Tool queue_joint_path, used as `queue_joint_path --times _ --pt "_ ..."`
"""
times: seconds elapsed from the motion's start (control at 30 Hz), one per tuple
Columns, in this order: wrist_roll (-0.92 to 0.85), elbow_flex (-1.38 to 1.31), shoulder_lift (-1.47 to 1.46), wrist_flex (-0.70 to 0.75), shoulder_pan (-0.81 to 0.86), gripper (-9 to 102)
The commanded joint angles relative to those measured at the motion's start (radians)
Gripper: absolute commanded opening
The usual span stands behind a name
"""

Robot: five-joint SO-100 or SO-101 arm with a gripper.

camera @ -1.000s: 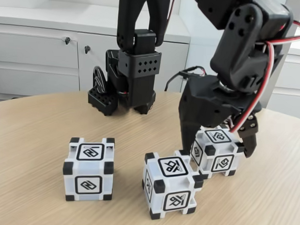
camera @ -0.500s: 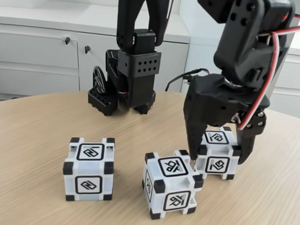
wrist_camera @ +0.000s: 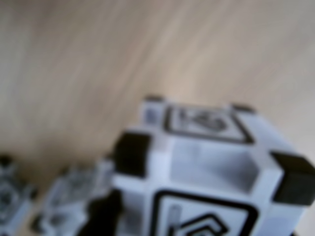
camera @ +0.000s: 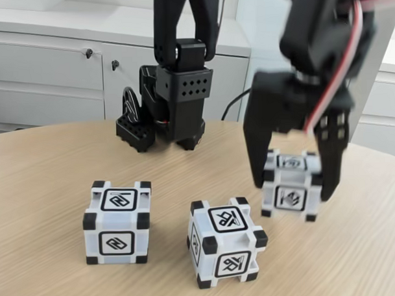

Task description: Stack cubes from left to right.

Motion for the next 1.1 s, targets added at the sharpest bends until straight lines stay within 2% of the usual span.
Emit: queue_joint_path --times 0.0,0.17,0.4,0.7,1.07 --pt "0.058 -0.020 0.187 0.008 0.006 20" --pt "0.086 -0.012 0.382 0.008 0.081 21" --pt "-0.017 -0.017 0.411 0.054 0.371 20" --pt "-0.048 -0.002 0.410 0.041 0.712 20" --pt "-0.063 0.003 0.408 0.041 0.853 20"
